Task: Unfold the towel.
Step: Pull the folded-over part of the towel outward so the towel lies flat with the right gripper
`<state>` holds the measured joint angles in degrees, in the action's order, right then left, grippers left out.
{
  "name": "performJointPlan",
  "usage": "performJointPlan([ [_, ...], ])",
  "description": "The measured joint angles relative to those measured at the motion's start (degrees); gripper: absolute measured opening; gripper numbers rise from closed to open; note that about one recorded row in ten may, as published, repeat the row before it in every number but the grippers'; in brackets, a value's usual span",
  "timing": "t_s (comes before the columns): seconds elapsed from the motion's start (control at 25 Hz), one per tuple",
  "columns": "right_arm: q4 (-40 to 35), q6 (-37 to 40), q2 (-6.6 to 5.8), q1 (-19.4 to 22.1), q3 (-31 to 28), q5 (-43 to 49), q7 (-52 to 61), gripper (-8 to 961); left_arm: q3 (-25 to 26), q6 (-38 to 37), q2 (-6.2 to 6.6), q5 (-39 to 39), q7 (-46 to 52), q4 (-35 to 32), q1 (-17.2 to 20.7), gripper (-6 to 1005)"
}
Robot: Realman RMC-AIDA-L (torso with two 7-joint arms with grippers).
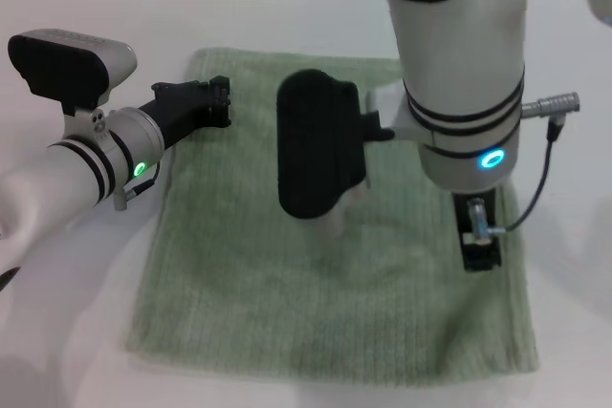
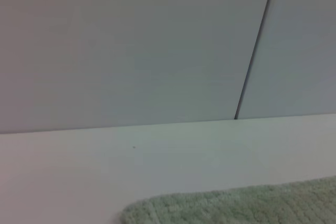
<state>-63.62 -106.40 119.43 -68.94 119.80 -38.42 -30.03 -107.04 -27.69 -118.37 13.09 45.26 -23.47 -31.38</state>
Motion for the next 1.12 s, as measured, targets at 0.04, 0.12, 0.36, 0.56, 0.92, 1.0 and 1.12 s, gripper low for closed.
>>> performJointPlan([
  [0.04, -0.50, 0.53, 0.05, 0.29, -0.56, 0.44, -0.63, 320, 0.00, 0.00, 0.00, 0.00, 0.00, -0.05, 0.00, -1],
  [0.12, -0.48, 1.00, 0.10, 0.36, -0.51, 0.53, -0.90, 323, 0.00, 0.00, 0.00, 0.00, 0.00, -0.07, 0.01, -1],
  [0.36, -0.85, 11.27, 0.20, 2.60, 0.22, 6.18, -1.22, 333, -0.01, 0.01, -0.01, 0.00, 0.00, -0.16, 0.17, -1],
  [0.56, -0.97, 23.67, 0.20, 6.25, -0.52, 12.78, -0.76, 341, -0.10, -0.06, -0.02, 0.00, 0.00, -0.25, 0.23, -2],
  [0.92, -3.36, 50.93, 0.13, 16.23, -6.89, 17.12, 0.60, 356, 0.56, -2.46, 0.08, 0.00, 0.00, -0.27, 1.35, -2],
  [1.0, -2.09, 57.18, 0.13, 17.75, -7.30, 17.04, 0.91, 359, 0.88, -3.20, 0.12, 0.00, 0.01, -0.27, 1.52, -2],
  [1.12, 0.85, 70.50, 0.12, 20.94, -7.43, 17.05, 3.93, 364, 2.81, -6.83, 0.32, 0.01, 0.01, -0.29, 2.60, -2],
])
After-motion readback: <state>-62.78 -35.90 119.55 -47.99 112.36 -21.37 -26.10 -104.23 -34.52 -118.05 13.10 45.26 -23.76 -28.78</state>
